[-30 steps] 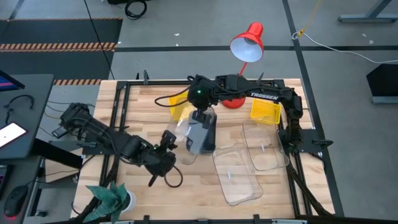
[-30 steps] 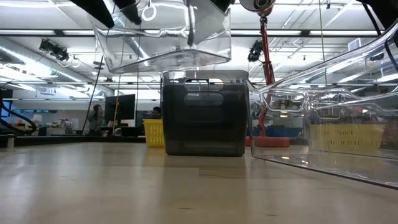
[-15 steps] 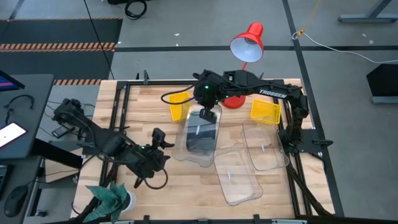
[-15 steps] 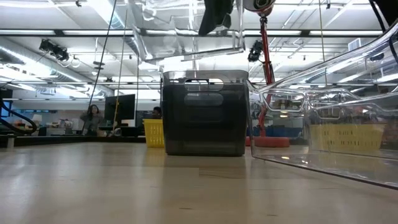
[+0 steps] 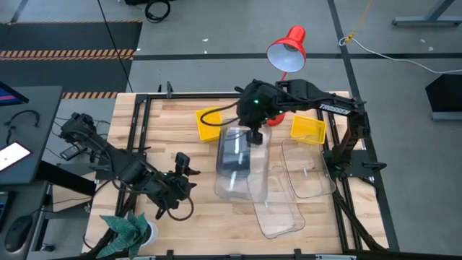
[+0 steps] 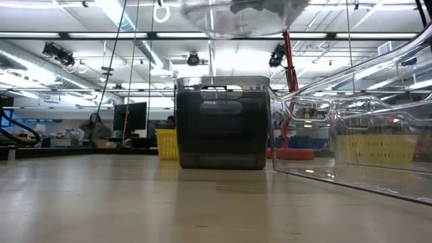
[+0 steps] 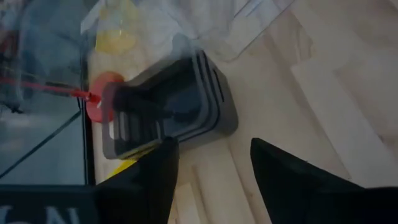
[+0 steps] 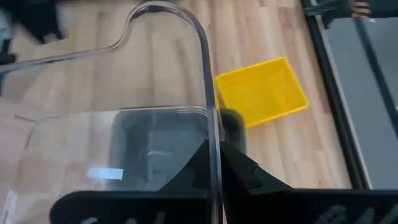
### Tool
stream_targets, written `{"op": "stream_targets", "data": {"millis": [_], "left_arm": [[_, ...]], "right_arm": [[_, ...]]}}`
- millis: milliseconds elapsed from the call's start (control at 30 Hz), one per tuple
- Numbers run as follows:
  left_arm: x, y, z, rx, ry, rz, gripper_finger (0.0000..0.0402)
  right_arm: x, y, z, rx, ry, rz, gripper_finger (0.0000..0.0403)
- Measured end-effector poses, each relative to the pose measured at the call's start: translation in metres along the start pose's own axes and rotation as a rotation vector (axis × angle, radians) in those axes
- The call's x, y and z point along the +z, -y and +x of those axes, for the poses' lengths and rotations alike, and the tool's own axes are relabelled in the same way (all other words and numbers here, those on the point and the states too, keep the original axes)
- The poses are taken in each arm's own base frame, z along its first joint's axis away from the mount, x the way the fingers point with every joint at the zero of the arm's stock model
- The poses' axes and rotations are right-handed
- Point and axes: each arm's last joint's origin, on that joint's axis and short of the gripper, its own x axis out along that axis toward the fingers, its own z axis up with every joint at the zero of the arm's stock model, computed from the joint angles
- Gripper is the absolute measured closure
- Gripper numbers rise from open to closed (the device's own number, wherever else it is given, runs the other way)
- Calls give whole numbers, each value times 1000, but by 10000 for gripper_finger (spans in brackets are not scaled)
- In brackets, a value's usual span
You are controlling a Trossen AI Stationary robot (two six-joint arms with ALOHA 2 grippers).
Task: Stack baskets by color
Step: Stack the top transparent bin on the bottom transparent bin
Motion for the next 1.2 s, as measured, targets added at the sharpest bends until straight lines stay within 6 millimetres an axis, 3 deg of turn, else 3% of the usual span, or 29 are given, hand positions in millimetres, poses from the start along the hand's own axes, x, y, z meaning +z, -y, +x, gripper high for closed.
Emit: {"op": "stream_targets", "data": {"millis": [200,633,867,1200], "left_arm": [[-13,2,-1,0,74,-75,212],[-45,-13,-24,-3,405,-324,224],[-40,-19,-33,-55,542,-399,225],[-40,-20,-33,-41,544,-407,225]], "right_arm": [[-9,-25,-14,54,-40,-72,388],[-38,-98,-14,-40,-169,-235,388],[-57,-117,-11,-87,-218,-252,388],[-85,-129,-1,-68,-192,-256,389]]}}
